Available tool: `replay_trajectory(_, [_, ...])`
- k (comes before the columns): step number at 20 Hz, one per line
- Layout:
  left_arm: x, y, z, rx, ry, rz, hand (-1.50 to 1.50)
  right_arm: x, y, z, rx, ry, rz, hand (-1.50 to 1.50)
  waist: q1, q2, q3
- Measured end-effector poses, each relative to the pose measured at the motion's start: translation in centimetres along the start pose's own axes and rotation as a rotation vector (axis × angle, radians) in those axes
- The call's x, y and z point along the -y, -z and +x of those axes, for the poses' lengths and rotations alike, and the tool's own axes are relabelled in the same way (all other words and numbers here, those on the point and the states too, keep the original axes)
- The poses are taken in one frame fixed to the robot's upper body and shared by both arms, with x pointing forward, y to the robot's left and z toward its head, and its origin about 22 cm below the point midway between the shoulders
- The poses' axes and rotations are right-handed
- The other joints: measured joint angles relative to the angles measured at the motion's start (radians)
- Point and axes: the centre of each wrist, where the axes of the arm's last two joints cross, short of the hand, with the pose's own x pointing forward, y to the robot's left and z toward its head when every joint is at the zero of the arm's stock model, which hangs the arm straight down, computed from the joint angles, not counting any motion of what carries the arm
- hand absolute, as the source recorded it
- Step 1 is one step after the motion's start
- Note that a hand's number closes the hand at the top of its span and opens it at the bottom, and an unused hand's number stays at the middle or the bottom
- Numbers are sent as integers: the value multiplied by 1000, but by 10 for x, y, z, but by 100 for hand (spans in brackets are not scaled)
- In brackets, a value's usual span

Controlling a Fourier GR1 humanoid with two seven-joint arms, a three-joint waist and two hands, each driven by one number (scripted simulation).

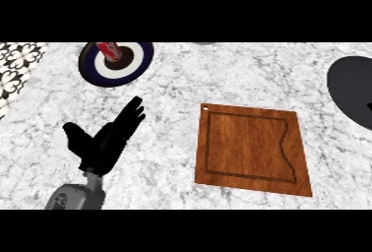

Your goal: Pick the tomato from the cutting board and place it in the pan

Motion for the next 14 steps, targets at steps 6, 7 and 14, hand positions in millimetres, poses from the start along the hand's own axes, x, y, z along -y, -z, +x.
replay_trajectory(6, [-5, -3, -5, -4, -8, 16, 0, -2, 0, 14, 21, 249, -26, -150, -15, -7, 3])
replay_trajectory(7, [-5, -4, -6, -6, -9, 17, 0, -1, 1, 14, 21, 296, -31, -150, -19, -8, 3])
replay_trajectory(14, [-7, -4, -6, -4, -11, 32, 0, 15, 8, -16, -19, 551, 31, -150, -37, -13, 1])
